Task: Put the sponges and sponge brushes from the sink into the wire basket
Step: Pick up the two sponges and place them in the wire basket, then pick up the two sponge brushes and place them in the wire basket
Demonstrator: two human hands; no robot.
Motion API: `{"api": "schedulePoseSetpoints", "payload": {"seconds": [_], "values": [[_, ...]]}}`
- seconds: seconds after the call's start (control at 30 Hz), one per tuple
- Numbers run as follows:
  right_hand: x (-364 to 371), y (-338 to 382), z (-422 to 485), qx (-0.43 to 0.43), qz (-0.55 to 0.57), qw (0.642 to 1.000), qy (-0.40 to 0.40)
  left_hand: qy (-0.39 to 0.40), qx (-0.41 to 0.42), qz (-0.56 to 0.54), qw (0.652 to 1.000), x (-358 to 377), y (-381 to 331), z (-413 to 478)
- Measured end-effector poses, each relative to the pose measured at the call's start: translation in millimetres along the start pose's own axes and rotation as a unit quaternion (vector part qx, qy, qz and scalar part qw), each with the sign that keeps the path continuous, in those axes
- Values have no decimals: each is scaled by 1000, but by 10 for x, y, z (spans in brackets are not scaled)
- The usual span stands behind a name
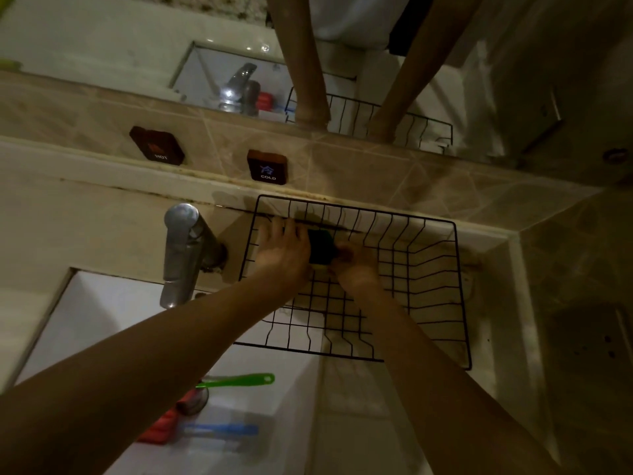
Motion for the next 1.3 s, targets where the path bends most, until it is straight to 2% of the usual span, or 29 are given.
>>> {"api": "schedulePoseSetpoints", "payload": {"seconds": [0.1,0.17,0.3,0.43,0.53,0.67,0.73,0.87,0.97,1.03,1.07,1.1,1.13,1.17,1.2,1.23,1.27,1.3], "values": [[-1,-57,-47,-9,45,999,27,16,8,15,1000,42,31,63],[-5,-108,-93,-8,31,998,46,23,8,-9,1000,54,33,80],[-37,-147,-258,45,77,995,48,-12,28,-60,998,-8,97,-83],[-54,-87,-533,-13,33,999,-14,-67,59,-80,993,-206,246,-364],[39,59,-872,-84,-11,995,-54,-70,74,-153,983,-361,356,-662],[329,272,-1494,-147,-65,984,-74,-68,103,-181,976,-486,541,-1240],[540,312,-1782,-188,-97,976,-57,-52,114,-184,975,-471,647,-1572],[1113,129,-2174,-187,-164,968,40,30,54,-172,983,-139,899,-2232],[1476,-125,-2233,-141,-229,959,94,90,-55,-256,961,208,1035,-2661],[1673,-287,-2202,-130,-284,941,130,117,-147,-351,917,462,1088,-2865],[1756,-364,-2170,-130,-308,931,144,137,-207,-413,876,598,1080,-2941],[1824,-437,-2128,-129,-329,923,155,159,-277,-500,805,735,1034,-3000],[1882,-510,-2076,-127,-347,915,165,173,-349,-601,698,836,944,-3066],[1938,-581,-2017,-126,-365,905,176,178,-414,-689,568,920,820,-3108],[1990,-651,-1951,-123,-383,896,188,174,-458,-741,459,977,722,-3124],[2036,-712,-1880,-118,-396,888,200,162,-486,-770,380,1023,649,-3108],[2079,-761,-1807,-114,-405,883,208,149,-501,-783,337,1101,599,-3067],[2125,-814,-1726,-109,-416,877,215,142,-515,-784,317,1178,569,-3024]]}}
Point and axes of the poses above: each hand's wrist, its own z-axis towards the middle knuckle, its own x-axis out of the palm, y = z × x, the point moved 4 cm from there along z, towards the middle knuckle, and after that the axes turned 6 degrees about x, right-handed, at the moved point
